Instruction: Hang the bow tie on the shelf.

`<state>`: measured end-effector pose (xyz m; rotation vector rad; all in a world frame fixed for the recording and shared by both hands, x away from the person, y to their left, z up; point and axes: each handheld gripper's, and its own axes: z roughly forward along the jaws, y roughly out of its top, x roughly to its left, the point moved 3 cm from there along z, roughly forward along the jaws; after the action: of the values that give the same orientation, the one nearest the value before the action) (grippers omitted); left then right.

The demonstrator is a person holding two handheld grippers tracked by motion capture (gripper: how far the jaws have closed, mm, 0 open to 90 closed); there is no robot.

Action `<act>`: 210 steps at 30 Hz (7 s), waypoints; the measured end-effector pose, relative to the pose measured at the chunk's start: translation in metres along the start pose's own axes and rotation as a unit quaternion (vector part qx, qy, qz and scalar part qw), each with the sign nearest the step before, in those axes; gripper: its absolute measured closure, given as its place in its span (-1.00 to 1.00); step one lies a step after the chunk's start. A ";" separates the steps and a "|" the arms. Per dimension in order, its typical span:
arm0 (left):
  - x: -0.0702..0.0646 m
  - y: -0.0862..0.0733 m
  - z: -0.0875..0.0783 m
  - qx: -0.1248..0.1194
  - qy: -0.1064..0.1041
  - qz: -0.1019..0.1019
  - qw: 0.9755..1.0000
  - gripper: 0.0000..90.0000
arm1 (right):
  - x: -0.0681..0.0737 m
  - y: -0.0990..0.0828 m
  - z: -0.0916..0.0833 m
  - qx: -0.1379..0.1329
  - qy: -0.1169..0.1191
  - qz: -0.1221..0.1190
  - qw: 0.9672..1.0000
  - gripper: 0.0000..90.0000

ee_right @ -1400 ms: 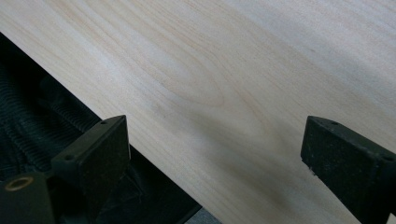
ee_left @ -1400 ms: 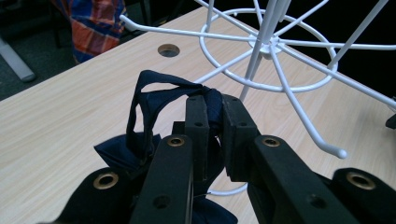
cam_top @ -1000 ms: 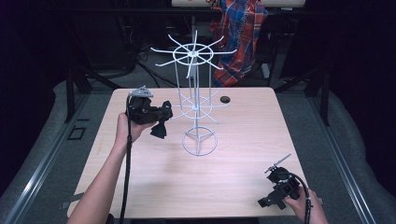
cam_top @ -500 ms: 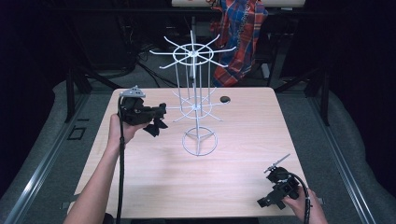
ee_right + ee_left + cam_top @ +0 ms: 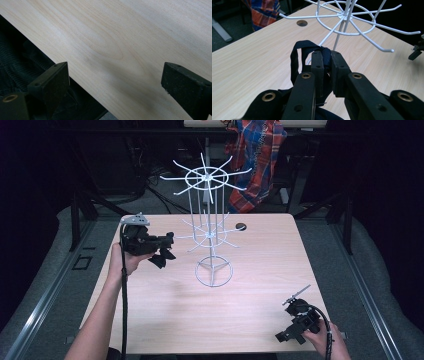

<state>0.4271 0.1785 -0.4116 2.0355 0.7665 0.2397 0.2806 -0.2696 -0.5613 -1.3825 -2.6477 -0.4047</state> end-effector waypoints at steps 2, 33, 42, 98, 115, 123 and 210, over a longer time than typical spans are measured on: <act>0.000 0.000 -0.002 0.000 -0.002 0.002 1.000 0.83 | 0.000 0.000 0.000 0.000 0.000 0.000 1.000 -0.83; -0.007 0.005 0.025 0.019 -0.001 0.034 0.999 0.83 | 0.000 0.000 0.000 -0.001 -0.002 0.001 1.000 -0.83; -0.005 0.002 0.012 0.020 0.002 0.033 0.999 0.83 | 0.000 0.000 -0.001 -0.007 0.002 0.004 1.000 -0.83; 0.012 0.009 0.012 0.013 -0.032 0.040 0.999 0.83 | -0.001 0.000 0.001 -0.006 0.001 0.004 1.000 -0.83; 0.002 0.009 0.031 0.036 -0.051 0.055 0.997 0.83 | -0.001 -0.001 0.000 -0.002 -0.001 0.007 1.000 -0.83; -0.004 0.007 0.041 0.046 -0.052 0.067 0.995 0.83 | -0.001 -0.001 0.000 -0.005 0.004 0.010 1.000 -0.83; -0.012 -0.084 0.002 0.131 0.148 -0.042 0.979 -1.00 | 0.002 0.000 -0.003 -0.018 0.000 0.003 1.000 -0.83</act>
<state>0.3824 0.2023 -0.4797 2.2357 1.1168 0.4186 0.2797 -0.2684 -0.5583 -1.4011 -2.6490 -0.4529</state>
